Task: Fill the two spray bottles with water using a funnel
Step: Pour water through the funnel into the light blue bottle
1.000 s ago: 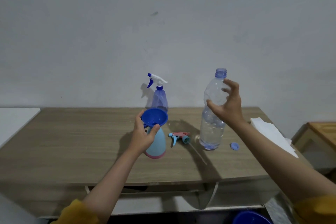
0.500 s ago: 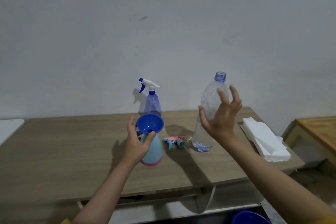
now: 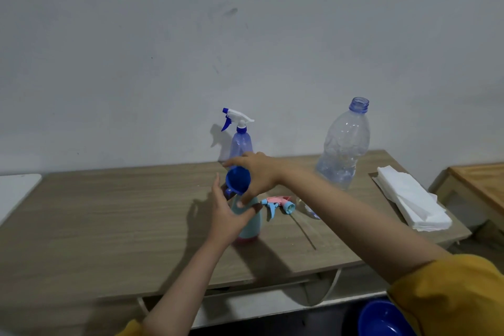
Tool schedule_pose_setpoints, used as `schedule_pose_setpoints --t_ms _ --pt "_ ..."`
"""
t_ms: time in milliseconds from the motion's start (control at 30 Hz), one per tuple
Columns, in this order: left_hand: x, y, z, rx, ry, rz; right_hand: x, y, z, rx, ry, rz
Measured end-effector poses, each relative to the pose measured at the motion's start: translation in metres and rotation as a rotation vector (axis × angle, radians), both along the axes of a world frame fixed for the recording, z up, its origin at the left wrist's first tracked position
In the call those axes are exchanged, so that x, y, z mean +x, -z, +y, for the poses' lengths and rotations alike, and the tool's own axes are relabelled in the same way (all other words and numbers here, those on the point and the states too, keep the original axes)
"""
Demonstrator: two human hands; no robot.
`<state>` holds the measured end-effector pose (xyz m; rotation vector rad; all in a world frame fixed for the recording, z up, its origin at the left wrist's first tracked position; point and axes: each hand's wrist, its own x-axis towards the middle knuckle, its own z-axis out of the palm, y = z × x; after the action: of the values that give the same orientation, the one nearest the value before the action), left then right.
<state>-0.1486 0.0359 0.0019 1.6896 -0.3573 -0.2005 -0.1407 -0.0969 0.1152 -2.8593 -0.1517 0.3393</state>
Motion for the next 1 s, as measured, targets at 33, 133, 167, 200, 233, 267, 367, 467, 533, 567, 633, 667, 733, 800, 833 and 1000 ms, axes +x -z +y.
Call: schedule_pose_setpoints --t_ms 33,133,167,200,233,267,367,467,533,567,633,667,733,800,833,1000 --pt "0.001 0.002 -0.001 0.005 -0.004 0.004 0.002 0.0 0.002 -0.021 -0.003 0.031" --pt "0.004 0.007 -0.007 0.048 -0.015 0.038 0.003 -0.001 0.002 -0.031 0.003 0.006" --pt "0.005 0.008 -0.009 0.073 -0.019 0.051 0.001 -0.003 0.001 -0.023 0.017 -0.032" --pt "0.007 0.012 -0.011 0.094 -0.026 0.056 -0.003 -0.006 -0.003 -0.008 0.031 -0.077" --pt "0.009 0.015 -0.012 0.104 -0.027 0.043 -0.009 -0.01 -0.006 0.017 0.044 -0.126" --pt "0.009 0.018 -0.012 0.109 -0.031 0.023 -0.016 -0.013 -0.011 0.053 0.058 -0.173" --pt "0.01 0.022 -0.011 0.151 -0.049 -0.05 -0.047 -0.015 -0.026 0.222 0.137 -0.291" --pt "0.009 0.026 -0.01 0.167 -0.063 -0.093 -0.08 0.005 -0.036 0.411 0.237 -0.452" --pt "0.008 0.03 -0.01 0.152 -0.081 -0.12 -0.098 0.033 -0.037 0.543 0.367 -0.57" --pt "0.006 0.03 -0.01 0.15 -0.087 -0.135 -0.107 0.048 -0.035 0.602 0.453 -0.604" --pt "0.003 0.03 -0.01 0.154 -0.092 -0.156 -0.119 0.081 -0.027 0.667 0.618 -0.636" --pt "0.002 0.03 -0.009 0.154 -0.092 -0.164 -0.124 0.098 -0.023 0.69 0.679 -0.642" --pt "0.001 0.029 -0.009 0.172 -0.093 -0.177 -0.131 0.13 -0.013 0.728 0.745 -0.651" --pt "0.001 0.029 -0.007 0.205 -0.08 -0.184 -0.135 0.159 -0.002 0.759 0.782 -0.624" --pt "0.001 0.028 -0.006 0.217 -0.072 -0.185 -0.136 0.172 0.003 0.766 0.799 -0.597" --pt "-0.002 0.027 -0.004 0.246 -0.073 -0.183 -0.137 0.204 0.016 0.647 0.823 -0.543"
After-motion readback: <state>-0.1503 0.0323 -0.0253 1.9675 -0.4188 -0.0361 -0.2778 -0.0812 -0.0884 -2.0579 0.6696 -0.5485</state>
